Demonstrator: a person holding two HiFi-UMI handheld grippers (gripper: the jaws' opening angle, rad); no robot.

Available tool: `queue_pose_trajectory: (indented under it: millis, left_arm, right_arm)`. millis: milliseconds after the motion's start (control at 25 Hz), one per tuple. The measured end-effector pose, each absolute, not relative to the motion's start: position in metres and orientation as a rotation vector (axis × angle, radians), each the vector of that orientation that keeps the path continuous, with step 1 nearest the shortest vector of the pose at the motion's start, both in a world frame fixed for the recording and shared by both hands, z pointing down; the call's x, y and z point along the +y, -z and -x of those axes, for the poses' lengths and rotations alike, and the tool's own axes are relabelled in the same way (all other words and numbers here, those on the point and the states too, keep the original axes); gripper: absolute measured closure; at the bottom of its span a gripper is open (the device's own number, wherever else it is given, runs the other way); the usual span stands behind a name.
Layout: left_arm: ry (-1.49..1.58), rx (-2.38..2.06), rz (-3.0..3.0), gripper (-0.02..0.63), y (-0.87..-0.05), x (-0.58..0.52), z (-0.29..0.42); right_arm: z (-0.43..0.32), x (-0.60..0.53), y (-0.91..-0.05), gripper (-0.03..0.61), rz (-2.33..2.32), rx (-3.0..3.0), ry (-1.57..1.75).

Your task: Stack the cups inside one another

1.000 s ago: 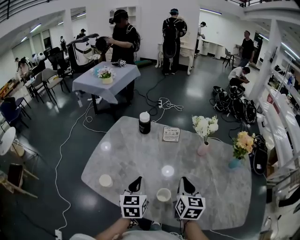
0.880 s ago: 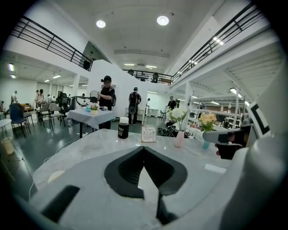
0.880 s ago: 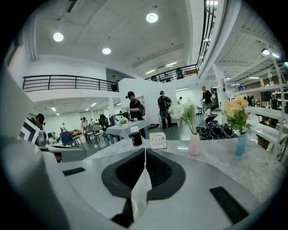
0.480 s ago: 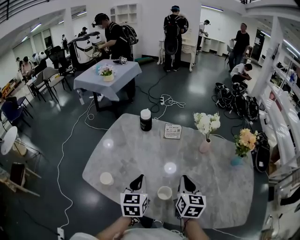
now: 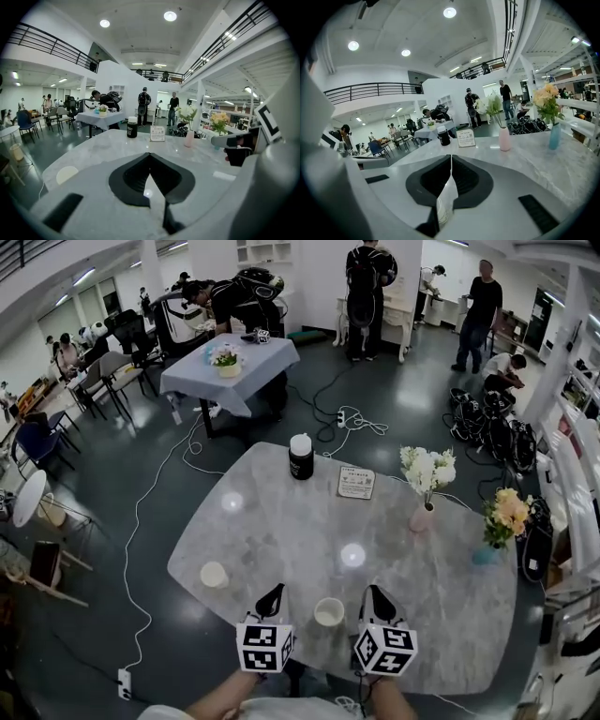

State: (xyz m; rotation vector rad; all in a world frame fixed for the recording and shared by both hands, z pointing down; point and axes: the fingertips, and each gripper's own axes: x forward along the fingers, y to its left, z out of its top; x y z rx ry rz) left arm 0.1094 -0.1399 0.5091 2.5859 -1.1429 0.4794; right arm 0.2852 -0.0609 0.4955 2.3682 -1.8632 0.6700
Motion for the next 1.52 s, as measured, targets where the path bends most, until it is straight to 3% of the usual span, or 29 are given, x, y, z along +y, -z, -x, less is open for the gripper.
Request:
queue_pose_trajectory:
  millis: [600, 1520]
  left_arm:
    - [-0.481, -1.164, -2.540, 0.615, -0.520, -0.128, -0.048]
    - [-0.452, -1.002, -2.530, 0.615, -0.544, -0.118, 0.048]
  right_arm:
    - [-0.259, -0.056, -0.488, 0.566, -2.426, -1.809, -0.668]
    - [-0.074, -0.054, -0.491, 0.566, -2.243, -1.904, -0.576]
